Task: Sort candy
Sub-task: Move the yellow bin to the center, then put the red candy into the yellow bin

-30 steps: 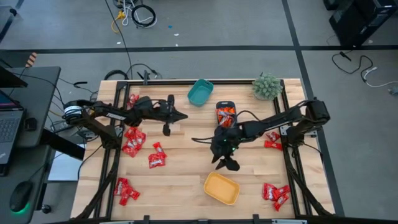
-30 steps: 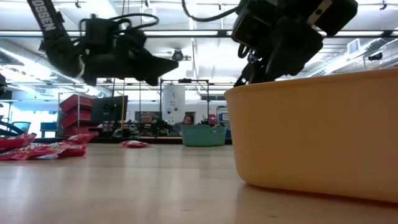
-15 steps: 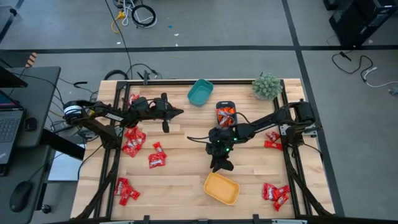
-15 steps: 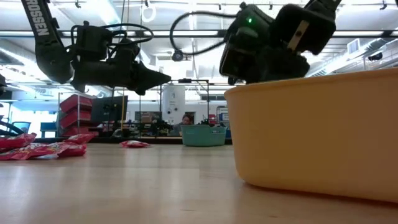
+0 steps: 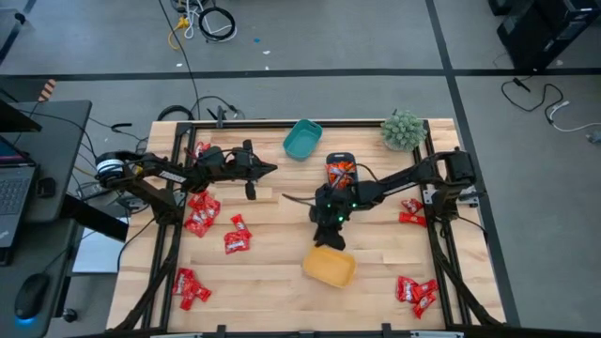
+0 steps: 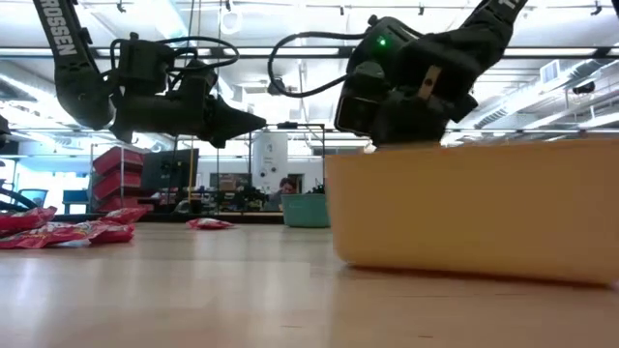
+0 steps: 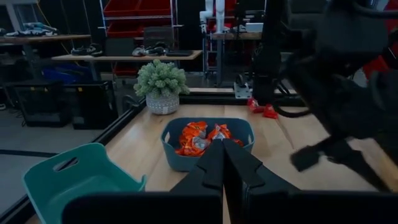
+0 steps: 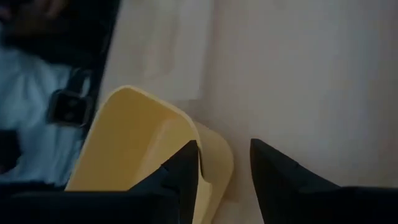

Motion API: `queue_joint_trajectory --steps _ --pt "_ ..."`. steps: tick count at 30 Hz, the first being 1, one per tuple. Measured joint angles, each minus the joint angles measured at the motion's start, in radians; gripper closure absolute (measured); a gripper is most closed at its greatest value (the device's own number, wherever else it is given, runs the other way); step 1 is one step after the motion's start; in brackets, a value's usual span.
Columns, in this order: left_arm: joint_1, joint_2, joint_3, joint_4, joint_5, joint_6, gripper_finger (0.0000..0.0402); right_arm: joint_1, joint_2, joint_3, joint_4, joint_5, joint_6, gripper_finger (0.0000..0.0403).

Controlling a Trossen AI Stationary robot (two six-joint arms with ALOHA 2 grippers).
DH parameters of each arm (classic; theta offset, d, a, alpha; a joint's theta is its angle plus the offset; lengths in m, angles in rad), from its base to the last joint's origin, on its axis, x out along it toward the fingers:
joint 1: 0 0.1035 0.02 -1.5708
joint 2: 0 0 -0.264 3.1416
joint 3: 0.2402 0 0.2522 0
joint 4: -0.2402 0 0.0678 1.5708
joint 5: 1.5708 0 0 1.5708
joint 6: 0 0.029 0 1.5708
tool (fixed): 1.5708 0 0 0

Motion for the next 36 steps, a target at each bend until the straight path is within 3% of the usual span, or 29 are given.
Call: queue_joint_trajectory --steps 6,10,12,16,24,27,30,36 --pt "0.000 0.000 0.000 0.001 0.000 -0.003 0.0402 -0.079 -0.064 0.000 -0.036 0.185 0.025 0.0320" --pt "0.000 0.000 0.000 0.001 -0.005 -0.007 0.0402 -0.143 -0.092 0.000 -0.067 0.373 0.129 0.0384" --pt "0.000 0.000 0.000 0.000 -0.015 -0.006 0.0402 -0.163 -0.100 0.000 -0.086 0.487 0.155 0.0397" --pt "0.000 0.000 0.000 -0.001 -0.023 -0.006 0.0402 -0.176 -0.100 0.000 -0.089 0.632 0.218 0.0373" --pt "0.000 -0.001 0.007 -0.080 -0.023 -0.115 0.0402 -0.162 -0.142 0.000 -0.021 0.651 0.121 0.0279" --pt "0.000 -0.018 0.045 -0.247 -0.024 -0.134 0.0402 -0.163 -0.202 0.000 -0.042 0.652 0.049 0.0239" --pt "0.000 -0.043 0.128 -0.548 -0.070 -0.118 0.0402 -0.169 -0.282 0.000 -0.069 0.652 -0.027 0.0203" --pt "0.000 -0.051 0.382 -1.230 -0.359 -0.117 0.0399 -0.173 -0.411 0.000 -0.136 0.707 -0.131 0.0162"
